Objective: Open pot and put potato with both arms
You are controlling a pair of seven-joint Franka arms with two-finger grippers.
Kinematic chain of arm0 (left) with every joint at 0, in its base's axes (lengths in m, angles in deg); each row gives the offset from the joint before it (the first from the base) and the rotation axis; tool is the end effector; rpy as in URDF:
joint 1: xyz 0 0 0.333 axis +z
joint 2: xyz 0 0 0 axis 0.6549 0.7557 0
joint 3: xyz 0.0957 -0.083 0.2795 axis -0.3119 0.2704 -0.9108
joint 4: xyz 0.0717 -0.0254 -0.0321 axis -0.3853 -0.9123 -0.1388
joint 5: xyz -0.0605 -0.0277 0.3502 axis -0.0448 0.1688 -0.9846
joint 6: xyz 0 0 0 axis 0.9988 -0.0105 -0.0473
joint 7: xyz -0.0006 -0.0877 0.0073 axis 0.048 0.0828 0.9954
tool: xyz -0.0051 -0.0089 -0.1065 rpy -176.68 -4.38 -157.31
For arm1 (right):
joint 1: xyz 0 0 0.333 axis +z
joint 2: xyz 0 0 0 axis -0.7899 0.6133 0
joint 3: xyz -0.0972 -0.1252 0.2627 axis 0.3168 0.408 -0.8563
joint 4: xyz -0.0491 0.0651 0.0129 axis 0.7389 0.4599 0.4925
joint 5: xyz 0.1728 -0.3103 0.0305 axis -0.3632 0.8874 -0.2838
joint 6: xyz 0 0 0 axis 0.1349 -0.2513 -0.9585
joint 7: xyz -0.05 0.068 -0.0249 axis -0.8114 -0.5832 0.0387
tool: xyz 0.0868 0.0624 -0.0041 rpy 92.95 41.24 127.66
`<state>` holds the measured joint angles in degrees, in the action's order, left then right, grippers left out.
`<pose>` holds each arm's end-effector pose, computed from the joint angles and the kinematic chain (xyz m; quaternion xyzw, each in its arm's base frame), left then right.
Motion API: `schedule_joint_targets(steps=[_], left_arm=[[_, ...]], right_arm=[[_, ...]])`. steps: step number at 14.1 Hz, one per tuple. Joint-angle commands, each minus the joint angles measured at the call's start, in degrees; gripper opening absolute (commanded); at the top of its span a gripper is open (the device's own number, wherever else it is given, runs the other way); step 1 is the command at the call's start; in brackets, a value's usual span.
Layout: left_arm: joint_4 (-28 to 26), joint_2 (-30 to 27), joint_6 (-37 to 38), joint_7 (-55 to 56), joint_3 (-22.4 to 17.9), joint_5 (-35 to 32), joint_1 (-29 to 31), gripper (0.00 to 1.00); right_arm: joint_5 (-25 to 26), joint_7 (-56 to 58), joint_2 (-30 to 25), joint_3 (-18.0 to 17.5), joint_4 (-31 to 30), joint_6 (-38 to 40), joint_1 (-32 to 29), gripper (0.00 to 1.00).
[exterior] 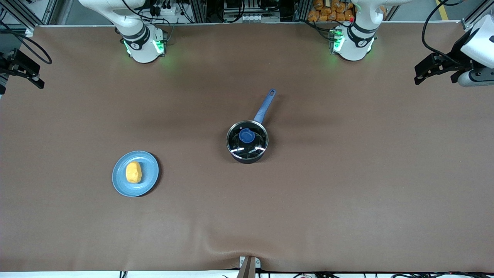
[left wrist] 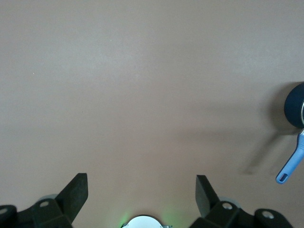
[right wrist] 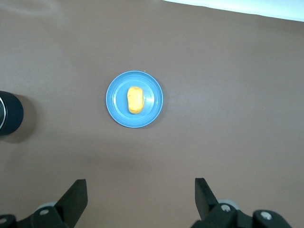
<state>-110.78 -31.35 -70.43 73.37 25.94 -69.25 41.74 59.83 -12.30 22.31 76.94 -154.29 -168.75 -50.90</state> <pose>0.4686 -0.0467 0.6389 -0.9997 -0.0116 0.0157 0.0161 0.4730 -0.0285 0.6673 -0.9945 -0.0814 -0.0660 0.0054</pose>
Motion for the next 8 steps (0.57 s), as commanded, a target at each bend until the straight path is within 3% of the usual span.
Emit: schedule_joint_targets(steps=[1, 8], left_arm=[[0.8, 0.2, 0.6, -1.5, 0.3, -0.4, 0.6, 1.0], [5.2, 3.9, 0.6, -0.6, 0.1, -0.5, 0.4, 1.0]], right_arm=[[0.6, -0.7, 0.1, 0.1, 0.1, 0.9, -0.7, 1.0], [0.6, -0.9, 1.0, 0.1, -0.3, 1.1, -1.6, 1.0]])
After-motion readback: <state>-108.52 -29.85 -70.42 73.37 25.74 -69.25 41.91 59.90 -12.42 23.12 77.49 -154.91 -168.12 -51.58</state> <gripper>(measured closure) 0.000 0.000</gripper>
